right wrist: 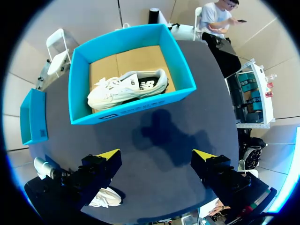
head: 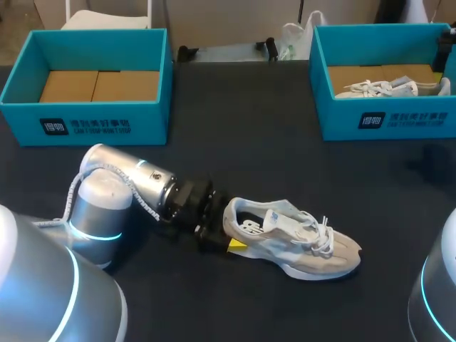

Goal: Take the shoe out of the shoebox, open the shoe tongue, remove and reinsert the insole, then place the shoe into the shoebox

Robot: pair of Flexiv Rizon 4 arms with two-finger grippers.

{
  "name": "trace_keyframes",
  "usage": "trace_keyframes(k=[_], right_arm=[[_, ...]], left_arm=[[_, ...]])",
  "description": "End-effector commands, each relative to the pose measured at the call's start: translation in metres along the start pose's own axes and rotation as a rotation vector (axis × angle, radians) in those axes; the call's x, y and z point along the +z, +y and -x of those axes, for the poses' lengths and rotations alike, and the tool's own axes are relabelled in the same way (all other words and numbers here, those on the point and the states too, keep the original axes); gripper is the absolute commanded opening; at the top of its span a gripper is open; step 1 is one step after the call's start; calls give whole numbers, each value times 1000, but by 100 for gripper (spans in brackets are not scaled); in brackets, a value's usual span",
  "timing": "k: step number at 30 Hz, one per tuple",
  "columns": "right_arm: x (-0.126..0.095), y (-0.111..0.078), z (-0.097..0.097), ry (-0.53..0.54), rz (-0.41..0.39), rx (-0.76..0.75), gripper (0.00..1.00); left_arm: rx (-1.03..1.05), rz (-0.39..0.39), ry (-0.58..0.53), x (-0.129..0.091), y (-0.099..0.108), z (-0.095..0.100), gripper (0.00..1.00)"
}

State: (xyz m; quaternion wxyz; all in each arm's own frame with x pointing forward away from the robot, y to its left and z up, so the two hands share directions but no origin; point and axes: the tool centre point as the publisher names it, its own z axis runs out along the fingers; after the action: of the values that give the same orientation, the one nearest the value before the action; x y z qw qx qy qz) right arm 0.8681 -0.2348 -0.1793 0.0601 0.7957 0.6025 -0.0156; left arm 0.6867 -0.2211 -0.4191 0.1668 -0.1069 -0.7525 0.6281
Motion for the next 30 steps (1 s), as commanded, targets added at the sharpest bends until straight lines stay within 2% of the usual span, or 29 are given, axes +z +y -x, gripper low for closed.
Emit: trace_keyframes(k=[1, 2, 3, 4, 13, 19, 30], right_arm=[[0, -1, 0, 0, 2, 0, 100], [0, -1, 0, 0, 2, 0, 100], [0, -1, 0, 0, 2, 0, 100], [0, -1, 0, 0, 2, 0, 100], [0, -1, 0, 0, 2, 0, 100], [0, -1, 0, 0, 2, 0, 100], [0, -1, 0, 0, 2, 0, 100]], left_arm=[[-6, 3, -11, 4, 2, 0, 99], [-9, 1, -18, 4, 3, 0, 42], [-9, 1, -23, 3, 3, 0, 8], [-9, 0, -27, 2, 4, 0, 0], [-29, -35, -150, -16, 4, -5, 0], [-38, -28, -233, -27, 1, -7, 0], [-58, -35, -328, -40, 3, -13, 0]])
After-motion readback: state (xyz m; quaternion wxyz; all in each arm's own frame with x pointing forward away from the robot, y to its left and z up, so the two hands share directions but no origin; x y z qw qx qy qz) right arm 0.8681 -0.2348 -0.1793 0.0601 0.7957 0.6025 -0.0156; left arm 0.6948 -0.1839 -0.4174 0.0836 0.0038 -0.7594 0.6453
